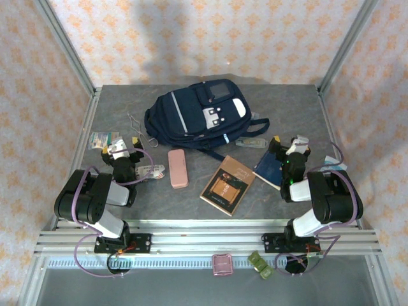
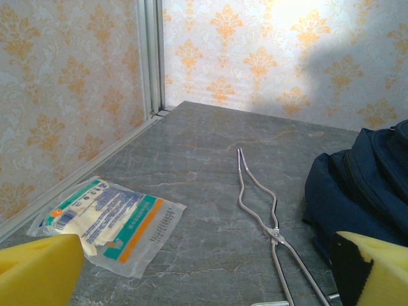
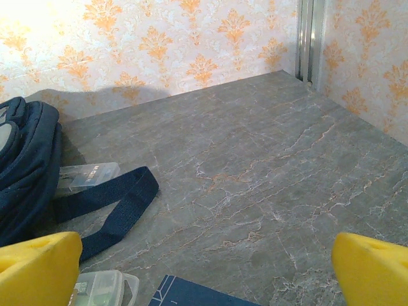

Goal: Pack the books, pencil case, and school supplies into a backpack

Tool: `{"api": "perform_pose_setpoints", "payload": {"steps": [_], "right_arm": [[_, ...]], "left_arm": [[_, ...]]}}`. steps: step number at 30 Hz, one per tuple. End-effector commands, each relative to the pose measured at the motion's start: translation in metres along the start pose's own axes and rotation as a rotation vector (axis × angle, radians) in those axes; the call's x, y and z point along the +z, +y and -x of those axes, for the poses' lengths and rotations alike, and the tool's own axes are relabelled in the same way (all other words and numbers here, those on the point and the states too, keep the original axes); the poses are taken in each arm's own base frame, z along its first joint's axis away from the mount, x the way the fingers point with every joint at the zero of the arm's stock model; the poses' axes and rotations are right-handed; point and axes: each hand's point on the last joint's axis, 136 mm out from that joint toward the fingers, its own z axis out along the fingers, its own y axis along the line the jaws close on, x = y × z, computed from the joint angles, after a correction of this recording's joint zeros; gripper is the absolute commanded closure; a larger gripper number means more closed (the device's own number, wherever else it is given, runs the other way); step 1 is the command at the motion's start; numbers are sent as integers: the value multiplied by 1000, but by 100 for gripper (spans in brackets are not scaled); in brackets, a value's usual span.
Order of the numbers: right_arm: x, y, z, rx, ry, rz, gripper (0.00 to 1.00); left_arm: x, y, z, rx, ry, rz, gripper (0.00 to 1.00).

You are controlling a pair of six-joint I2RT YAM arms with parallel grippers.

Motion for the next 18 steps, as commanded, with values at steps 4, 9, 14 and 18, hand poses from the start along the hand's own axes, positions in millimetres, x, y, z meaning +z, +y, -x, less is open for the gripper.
{"api": "perform_pose_setpoints", "payload": {"steps": [4, 9, 14, 18], "right_arm": [[1, -1, 8, -5, -22, -8, 0], [13, 3, 34, 1, 39, -48, 0], [10, 12, 82, 185, 5, -43, 0], [8, -3, 83, 629, 104, -186, 1]], "left_arm": [[2, -3, 11, -29, -37, -16, 0], [2, -1, 25, -22, -33, 23, 0], [8, -8, 62, -71, -12, 25, 0], [5, -24, 83, -397, 45, -70, 0]]}}
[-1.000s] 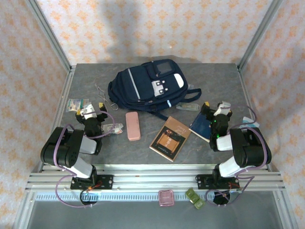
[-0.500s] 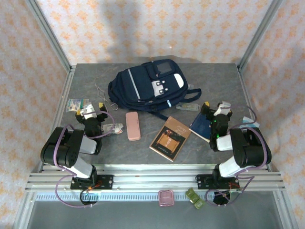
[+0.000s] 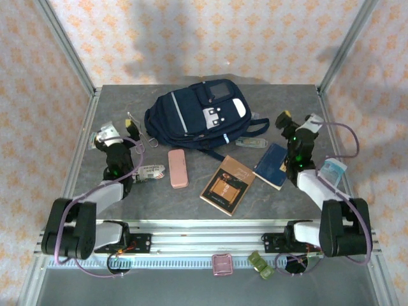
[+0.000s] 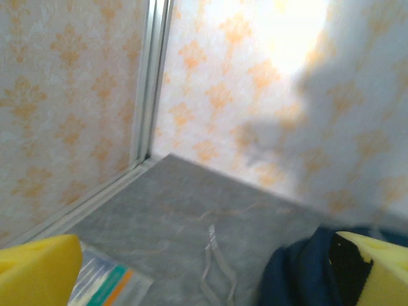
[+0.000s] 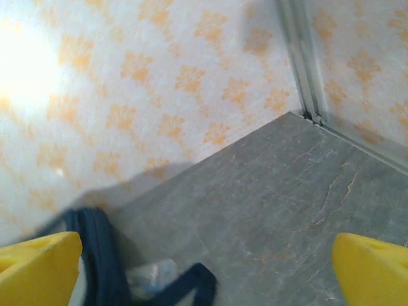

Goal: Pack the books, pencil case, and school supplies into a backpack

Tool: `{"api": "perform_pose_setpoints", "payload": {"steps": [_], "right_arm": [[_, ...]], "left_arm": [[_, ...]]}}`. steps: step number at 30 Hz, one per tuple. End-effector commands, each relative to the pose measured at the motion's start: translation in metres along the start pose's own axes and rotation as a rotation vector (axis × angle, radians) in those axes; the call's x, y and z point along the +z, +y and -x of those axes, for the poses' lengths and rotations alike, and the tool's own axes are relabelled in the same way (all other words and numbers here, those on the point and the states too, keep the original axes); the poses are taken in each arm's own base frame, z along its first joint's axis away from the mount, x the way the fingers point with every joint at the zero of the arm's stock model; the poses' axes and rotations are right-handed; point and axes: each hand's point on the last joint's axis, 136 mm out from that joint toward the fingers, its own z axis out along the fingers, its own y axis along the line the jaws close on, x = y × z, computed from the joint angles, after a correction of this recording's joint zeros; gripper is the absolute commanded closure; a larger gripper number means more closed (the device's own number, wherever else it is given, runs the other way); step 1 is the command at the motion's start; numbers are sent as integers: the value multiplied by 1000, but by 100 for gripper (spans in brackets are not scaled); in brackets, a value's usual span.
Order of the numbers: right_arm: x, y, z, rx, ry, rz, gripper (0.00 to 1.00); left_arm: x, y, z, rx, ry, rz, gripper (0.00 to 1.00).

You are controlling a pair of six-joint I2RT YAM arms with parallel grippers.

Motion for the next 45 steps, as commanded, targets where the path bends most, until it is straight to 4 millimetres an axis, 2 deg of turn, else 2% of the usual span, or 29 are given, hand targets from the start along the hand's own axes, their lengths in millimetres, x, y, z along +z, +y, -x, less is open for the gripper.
{"api": "perform_pose_setpoints", "payload": {"steps": [1, 2, 3, 5, 6, 9, 11, 18, 23, 26, 27, 28, 30, 31, 32, 33, 36, 39, 41, 44, 45], "right_arm": [[2, -7, -33, 270, 213, -57, 16], [5, 17, -43, 247, 309, 47, 29], [7, 34, -52, 247, 385, 108, 38], [6, 63, -77, 255, 528, 185, 40], [4, 72, -87, 261, 573, 209, 39], [-7, 98, -122, 294, 698, 265, 33], [-13, 109, -150, 312, 780, 278, 33], [-22, 134, -219, 338, 935, 291, 34], [-10, 147, -242, 348, 964, 288, 36], [3, 150, -256, 364, 978, 263, 38], [5, 151, -259, 376, 984, 263, 41], [8, 154, -261, 385, 986, 270, 49], [11, 162, -263, 408, 999, 295, 77], [13, 169, -258, 418, 999, 315, 91], [14, 175, -252, 426, 993, 326, 98], [15, 181, -243, 437, 981, 334, 100], [14, 208, -197, 501, 927, 412, 100], [8, 239, -139, 560, 851, 493, 100], [6, 254, -103, 590, 801, 517, 100], [2, 265, -68, 644, 746, 517, 100], [1, 265, -61, 670, 732, 511, 100]], "left_arm": [[-3, -24, -14, -210, 168, -124, 4], [-5, -39, -15, -226, 206, -196, 16], [-6, -47, -18, -258, 251, -227, 24], [-11, -69, -30, -308, 361, -311, 44], [-15, -77, -37, -316, 407, -340, 46], [-36, -103, -60, -380, 525, -412, 42], [-54, -119, -76, -394, 591, -450, 39], [-102, -141, -108, -475, 700, -524, 40], [-118, -150, -117, -453, 734, -545, 50], [-120, -153, -117, -451, 736, -551, 50], [-121, -154, -117, -451, 736, -554, 50], [-121, -155, -116, -452, 736, -559, 50], [-122, -160, -115, -451, 740, -572, 50], [-123, -163, -114, -446, 743, -582, 50], [-123, -165, -113, -440, 746, -585, 50], [-123, -167, -113, -436, 747, -590, 50], [-124, -174, -105, -437, 737, -614, 48], [-125, -182, -95, -443, 716, -656, 48], [-127, -189, -89, -447, 701, -689, 53], [-129, -200, -83, -451, 691, -741, 63], [-130, -203, -82, -449, 690, -754, 63]]}}
